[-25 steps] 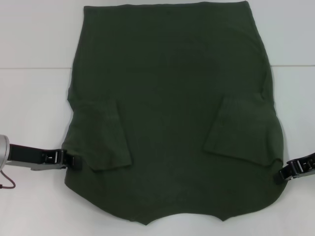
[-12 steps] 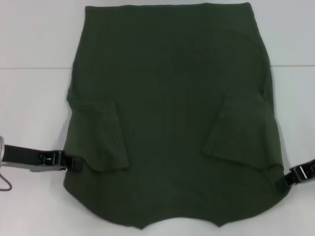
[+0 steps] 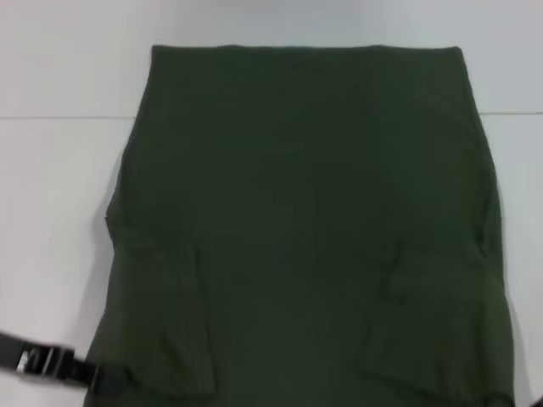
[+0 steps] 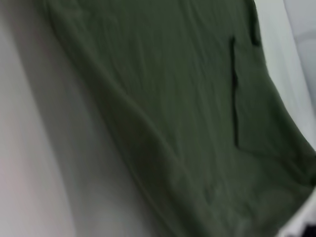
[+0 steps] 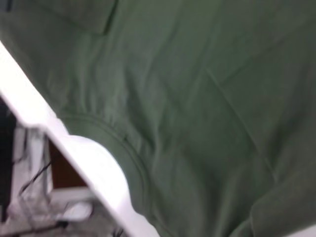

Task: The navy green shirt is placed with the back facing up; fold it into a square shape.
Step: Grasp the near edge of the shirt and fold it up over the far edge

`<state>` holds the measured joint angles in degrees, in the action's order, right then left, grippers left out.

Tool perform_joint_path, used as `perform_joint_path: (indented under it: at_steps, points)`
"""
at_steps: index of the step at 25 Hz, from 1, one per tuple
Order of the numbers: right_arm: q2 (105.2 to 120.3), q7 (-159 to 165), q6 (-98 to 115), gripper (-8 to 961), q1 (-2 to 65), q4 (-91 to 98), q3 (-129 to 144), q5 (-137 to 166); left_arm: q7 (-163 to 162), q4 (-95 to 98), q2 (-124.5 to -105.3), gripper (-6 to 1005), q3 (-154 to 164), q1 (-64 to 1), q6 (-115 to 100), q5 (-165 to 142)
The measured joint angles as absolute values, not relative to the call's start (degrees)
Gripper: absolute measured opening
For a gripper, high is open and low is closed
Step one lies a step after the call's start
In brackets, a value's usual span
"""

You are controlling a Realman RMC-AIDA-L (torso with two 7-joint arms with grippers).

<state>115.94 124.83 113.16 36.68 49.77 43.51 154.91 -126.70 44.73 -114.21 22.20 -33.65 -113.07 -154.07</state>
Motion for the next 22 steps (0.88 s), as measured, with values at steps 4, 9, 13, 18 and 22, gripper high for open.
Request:
perform_joint_path:
  at_steps: [4, 9, 13, 18, 22]
  points:
    - [115.82, 123.18, 113.4, 56, 35.84, 48.62, 46.46, 154.93, -125.88, 44.71, -114.64, 40, 22.64, -32.56, -117.27, -157.34]
    - [116.34, 122.81, 112.64, 57, 36.12, 48.28, 45.46, 154.32, -125.46, 44.44, -115.03, 39, 22.88, -32.1, -117.66, -157.6]
    - [116.5, 123.22, 110.2, 57, 36.22, 47.78, 40.85, 153.07, -124.46, 43.96, -114.83, 39, 19.96, -32.14, -117.73, -154.65]
    - [115.81, 123.32, 107.47, 60, 35.06, 47.66, 30.62, 147.83, -123.81, 43.04, -114.04, 39, 11.96, -32.16, -115.14, -148.08]
    - [114.92, 122.89, 105.66, 63, 33.35, 47.68, 23.76, 141.39, -125.02, 41.03, -113.28, 39, 4.58, -32.11, -110.47, -142.6]
